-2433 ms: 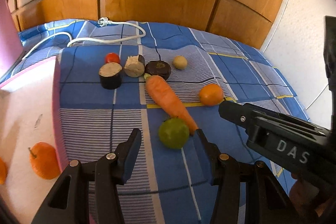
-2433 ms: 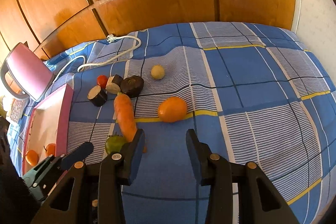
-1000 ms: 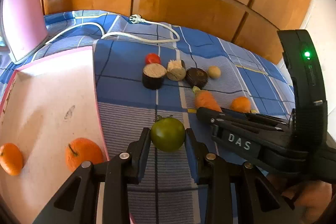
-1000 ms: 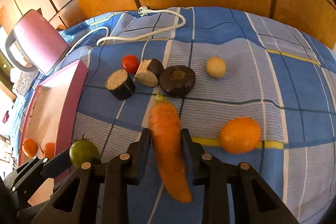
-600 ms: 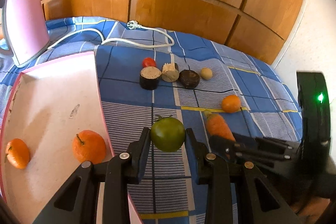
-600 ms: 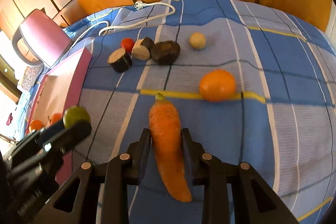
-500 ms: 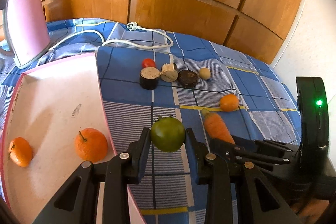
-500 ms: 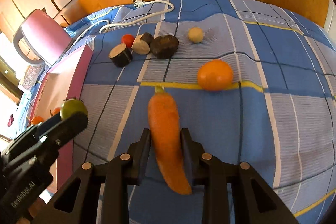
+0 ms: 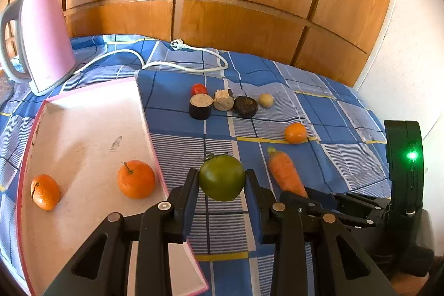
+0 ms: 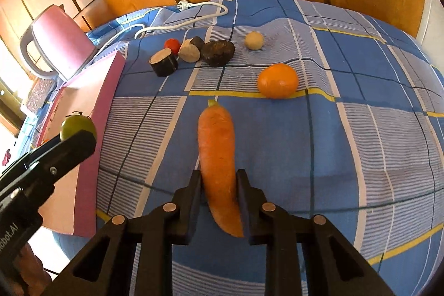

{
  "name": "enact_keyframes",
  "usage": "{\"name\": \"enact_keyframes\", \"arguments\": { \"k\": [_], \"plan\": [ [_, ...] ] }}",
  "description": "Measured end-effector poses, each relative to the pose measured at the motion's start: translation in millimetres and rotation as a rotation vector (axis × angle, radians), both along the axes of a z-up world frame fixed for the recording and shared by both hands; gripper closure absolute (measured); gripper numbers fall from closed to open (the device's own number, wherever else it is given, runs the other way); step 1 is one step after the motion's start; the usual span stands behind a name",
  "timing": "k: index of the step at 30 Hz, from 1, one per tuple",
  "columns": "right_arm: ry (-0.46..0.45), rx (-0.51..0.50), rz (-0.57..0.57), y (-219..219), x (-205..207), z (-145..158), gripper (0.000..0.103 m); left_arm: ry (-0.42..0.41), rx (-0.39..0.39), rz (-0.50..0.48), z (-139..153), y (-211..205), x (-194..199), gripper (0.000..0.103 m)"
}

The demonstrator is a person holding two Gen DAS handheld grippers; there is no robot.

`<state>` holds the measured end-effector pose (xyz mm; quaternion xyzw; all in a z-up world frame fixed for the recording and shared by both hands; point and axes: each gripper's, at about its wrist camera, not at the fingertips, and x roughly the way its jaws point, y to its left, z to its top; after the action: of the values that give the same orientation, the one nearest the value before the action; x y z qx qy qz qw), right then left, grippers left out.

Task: Organize fruits
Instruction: 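Carry the lime and carrot into the tray and open both grippers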

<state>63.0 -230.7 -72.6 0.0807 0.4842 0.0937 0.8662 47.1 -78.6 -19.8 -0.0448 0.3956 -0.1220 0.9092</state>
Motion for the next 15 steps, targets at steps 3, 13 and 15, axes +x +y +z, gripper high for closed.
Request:
{"name": "enact_keyframes", "arguments": {
  "k": [3, 13, 15],
  "plan": [
    [0.001, 0.013, -0.008, -0.2, -5.5, 1.1, 0.079, -0.007, 0.000, -0.001, 1.7, 1.1, -4.2, 0.070],
    [-0.006, 0.080, -0.019, 0.2, -15.6, 9.3, 0.079, -0.020, -0.008, 0.020, 6.6, 12.3, -11.1, 0.070],
    [-0.017, 0.087, -0.016, 2.1, -16.3, 14.0, 0.079, -0.021, -0.010, 0.029, 7.3, 16.0, -11.9, 0.070]
  ]
}}
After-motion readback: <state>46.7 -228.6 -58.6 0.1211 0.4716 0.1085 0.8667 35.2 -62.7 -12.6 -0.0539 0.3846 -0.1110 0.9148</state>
